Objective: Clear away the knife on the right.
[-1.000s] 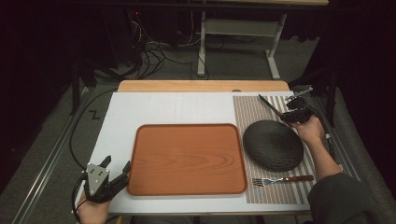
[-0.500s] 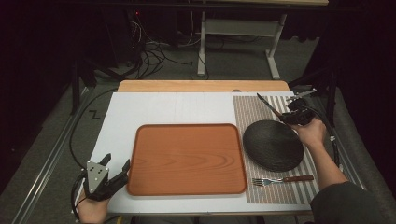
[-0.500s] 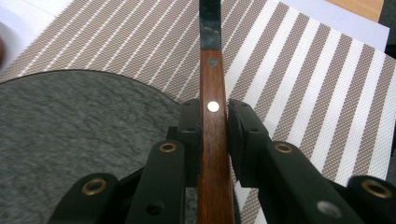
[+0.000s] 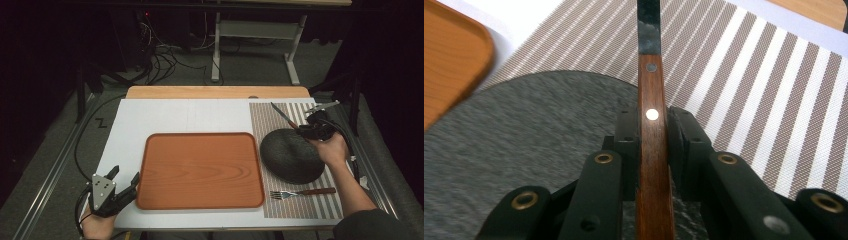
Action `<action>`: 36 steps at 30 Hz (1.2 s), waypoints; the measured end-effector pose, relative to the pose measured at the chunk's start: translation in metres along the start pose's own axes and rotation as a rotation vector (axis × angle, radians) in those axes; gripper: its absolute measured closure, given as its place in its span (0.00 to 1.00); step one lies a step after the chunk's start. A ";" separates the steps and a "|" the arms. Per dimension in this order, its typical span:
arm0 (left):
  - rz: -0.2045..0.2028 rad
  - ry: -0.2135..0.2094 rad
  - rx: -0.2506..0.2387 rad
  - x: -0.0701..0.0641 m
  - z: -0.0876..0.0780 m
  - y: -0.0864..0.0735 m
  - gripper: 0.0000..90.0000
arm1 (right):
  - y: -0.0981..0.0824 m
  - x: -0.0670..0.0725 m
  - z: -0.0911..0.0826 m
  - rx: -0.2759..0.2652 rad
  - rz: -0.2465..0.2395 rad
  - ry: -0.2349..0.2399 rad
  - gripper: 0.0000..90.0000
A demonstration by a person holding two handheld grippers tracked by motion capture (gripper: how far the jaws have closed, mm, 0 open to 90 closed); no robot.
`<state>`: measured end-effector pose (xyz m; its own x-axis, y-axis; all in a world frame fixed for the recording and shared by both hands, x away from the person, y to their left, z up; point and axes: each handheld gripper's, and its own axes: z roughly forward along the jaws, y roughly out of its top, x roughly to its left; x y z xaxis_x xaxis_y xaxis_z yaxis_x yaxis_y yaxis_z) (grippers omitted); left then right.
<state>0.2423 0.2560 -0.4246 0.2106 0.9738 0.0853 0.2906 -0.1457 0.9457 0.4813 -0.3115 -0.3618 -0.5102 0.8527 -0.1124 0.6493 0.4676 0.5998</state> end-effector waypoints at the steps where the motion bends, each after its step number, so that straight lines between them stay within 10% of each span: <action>1: -0.002 -0.002 0.000 0.000 0.000 0.000 0.37 | 0.000 0.004 -0.003 -0.007 0.008 0.005 0.87; 36: 0.004 -0.037 -0.007 -0.004 0.013 0.004 0.37 | -0.032 0.064 -0.027 -0.072 -0.037 0.095 0.87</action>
<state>0.2544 0.2494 -0.4246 0.2462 0.9661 0.0773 0.2836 -0.1481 0.9474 0.4129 -0.2785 -0.3663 -0.5863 0.8077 -0.0619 0.5888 0.4774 0.6522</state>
